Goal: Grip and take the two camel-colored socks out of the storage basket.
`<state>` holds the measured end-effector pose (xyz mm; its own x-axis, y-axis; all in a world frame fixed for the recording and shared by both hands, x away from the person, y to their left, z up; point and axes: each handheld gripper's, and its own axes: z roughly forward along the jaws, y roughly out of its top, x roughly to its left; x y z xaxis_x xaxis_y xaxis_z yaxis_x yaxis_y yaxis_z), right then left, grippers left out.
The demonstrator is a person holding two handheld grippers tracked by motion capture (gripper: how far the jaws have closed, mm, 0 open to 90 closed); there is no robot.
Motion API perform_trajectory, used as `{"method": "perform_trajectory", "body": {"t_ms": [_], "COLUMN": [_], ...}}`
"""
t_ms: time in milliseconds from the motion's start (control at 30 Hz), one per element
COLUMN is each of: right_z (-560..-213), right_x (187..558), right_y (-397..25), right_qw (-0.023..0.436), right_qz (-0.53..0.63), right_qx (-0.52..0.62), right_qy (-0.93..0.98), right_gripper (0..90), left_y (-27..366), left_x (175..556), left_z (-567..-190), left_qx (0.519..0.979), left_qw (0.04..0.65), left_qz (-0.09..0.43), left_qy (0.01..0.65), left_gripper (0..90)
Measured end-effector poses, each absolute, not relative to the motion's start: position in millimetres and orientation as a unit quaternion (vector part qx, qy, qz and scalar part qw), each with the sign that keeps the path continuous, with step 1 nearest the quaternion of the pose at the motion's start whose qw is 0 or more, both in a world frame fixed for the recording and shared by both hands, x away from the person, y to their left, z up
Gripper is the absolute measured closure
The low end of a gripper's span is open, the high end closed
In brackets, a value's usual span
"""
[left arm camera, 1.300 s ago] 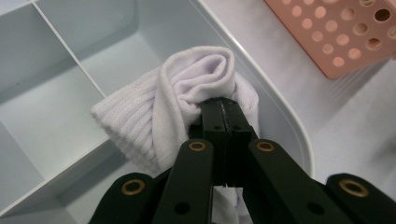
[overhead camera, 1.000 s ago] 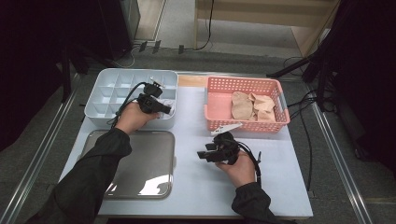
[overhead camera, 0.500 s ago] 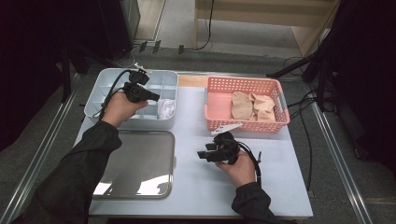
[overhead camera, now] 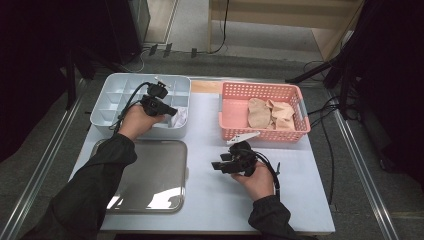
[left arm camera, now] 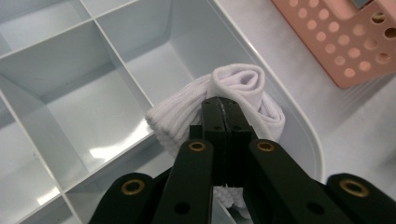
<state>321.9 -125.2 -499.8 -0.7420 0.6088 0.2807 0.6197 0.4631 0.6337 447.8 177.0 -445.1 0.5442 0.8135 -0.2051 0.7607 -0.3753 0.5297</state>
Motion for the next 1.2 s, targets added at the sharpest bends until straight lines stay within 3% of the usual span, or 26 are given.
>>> {"method": "perform_trajectory", "body": {"t_ms": [1200], "right_z": [-495.1], "right_x": [326.3], "right_y": [-129.0], "right_qw": [-0.006], "right_qz": [-0.386], "right_qx": [-0.371], "right_qy": [-0.845], "right_gripper": [50.3], "left_y": [170.1], "left_x": [438.6], "left_z": [-470.5], "left_qx": [0.821], "left_qw": [0.299], "left_qz": [0.049], "left_qy": [0.483], "left_gripper": [90.0]}}
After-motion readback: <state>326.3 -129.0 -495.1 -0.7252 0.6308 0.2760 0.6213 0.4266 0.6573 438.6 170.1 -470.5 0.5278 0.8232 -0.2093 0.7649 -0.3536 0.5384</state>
